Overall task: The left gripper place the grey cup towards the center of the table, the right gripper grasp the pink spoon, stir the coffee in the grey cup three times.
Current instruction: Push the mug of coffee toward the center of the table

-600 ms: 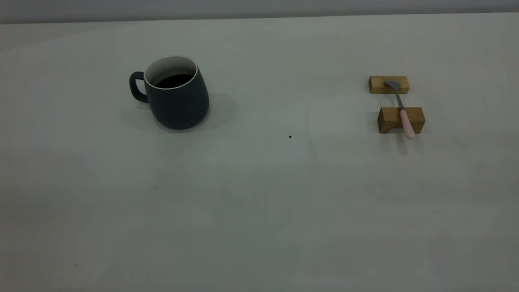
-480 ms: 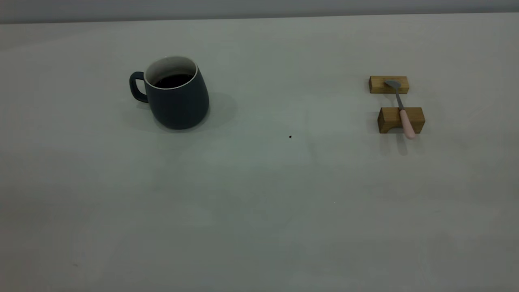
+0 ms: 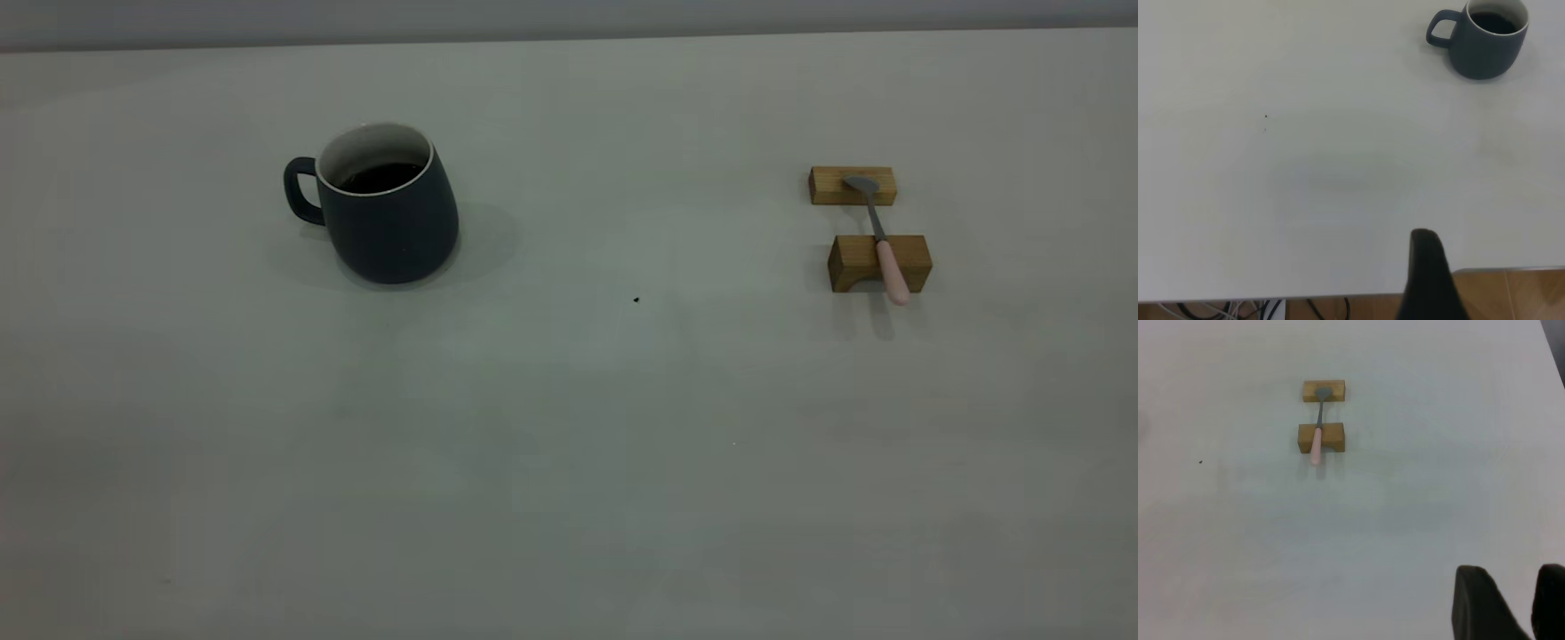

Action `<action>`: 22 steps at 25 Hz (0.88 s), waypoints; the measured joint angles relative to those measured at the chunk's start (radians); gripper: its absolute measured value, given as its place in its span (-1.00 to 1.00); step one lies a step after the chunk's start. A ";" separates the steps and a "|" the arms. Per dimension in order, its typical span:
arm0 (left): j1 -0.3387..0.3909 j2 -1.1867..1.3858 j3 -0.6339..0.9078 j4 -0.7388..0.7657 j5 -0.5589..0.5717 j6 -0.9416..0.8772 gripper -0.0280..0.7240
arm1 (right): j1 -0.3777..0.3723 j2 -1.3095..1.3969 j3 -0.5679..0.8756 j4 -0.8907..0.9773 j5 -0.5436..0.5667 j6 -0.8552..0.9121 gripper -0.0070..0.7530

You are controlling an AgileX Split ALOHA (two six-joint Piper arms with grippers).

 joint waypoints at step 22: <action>0.000 0.040 0.002 0.024 -0.017 -0.013 0.59 | 0.000 0.000 0.000 0.000 0.000 0.000 -0.36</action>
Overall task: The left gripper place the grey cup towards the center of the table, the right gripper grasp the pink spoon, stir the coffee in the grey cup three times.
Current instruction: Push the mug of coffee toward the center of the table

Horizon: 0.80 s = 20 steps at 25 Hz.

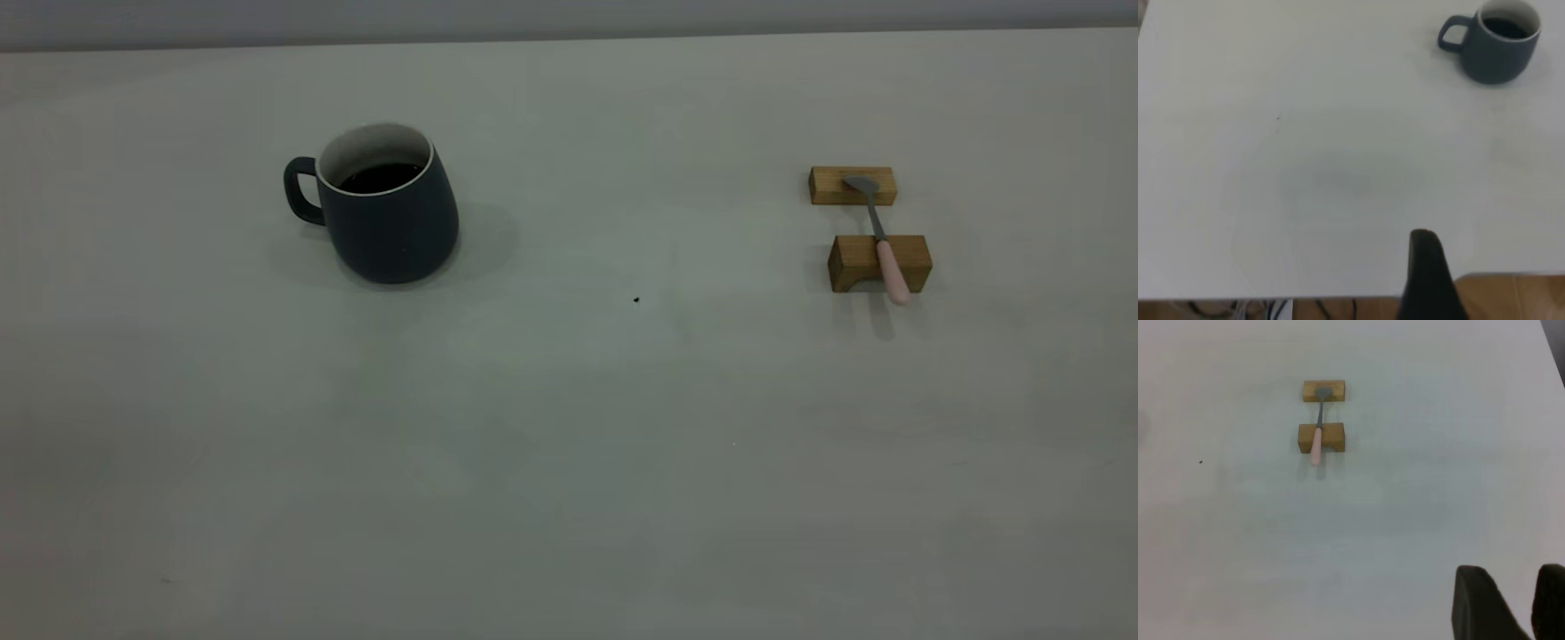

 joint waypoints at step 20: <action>0.000 1.175 -0.259 -0.001 -0.506 0.049 0.59 | 0.000 0.000 0.000 0.000 0.000 0.000 -0.36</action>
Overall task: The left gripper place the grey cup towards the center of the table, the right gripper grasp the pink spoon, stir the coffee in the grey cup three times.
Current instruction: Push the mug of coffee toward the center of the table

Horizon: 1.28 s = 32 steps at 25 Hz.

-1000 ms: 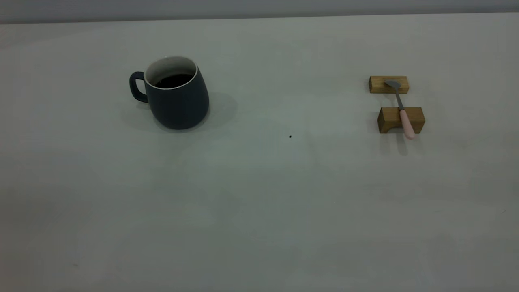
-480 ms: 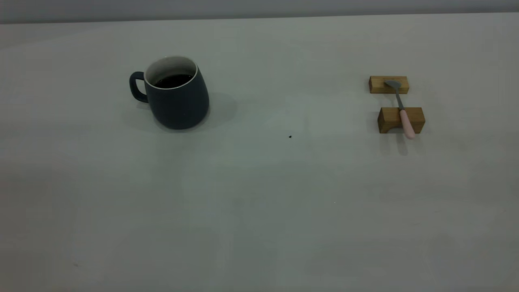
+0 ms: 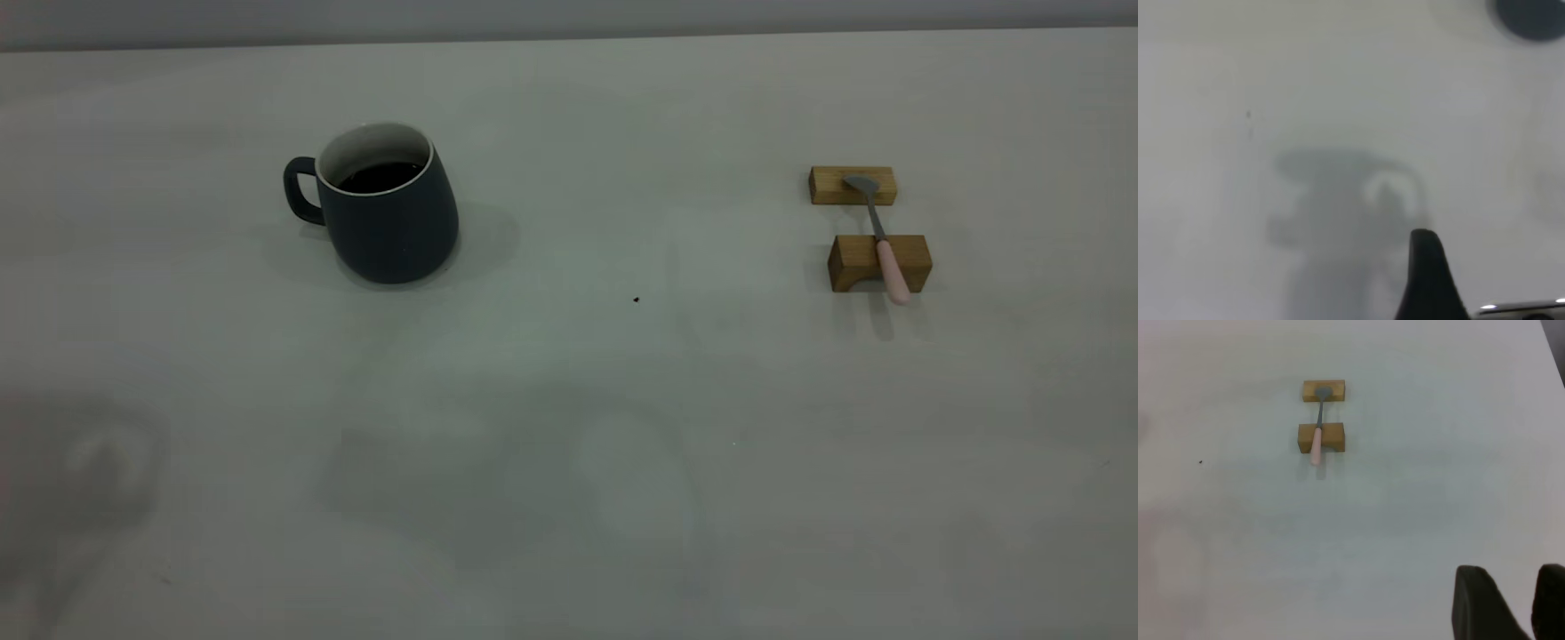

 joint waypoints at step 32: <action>-0.102 1.150 -0.725 -0.173 -0.172 1.588 0.59 | 0.000 0.000 0.000 0.000 0.000 0.000 -0.36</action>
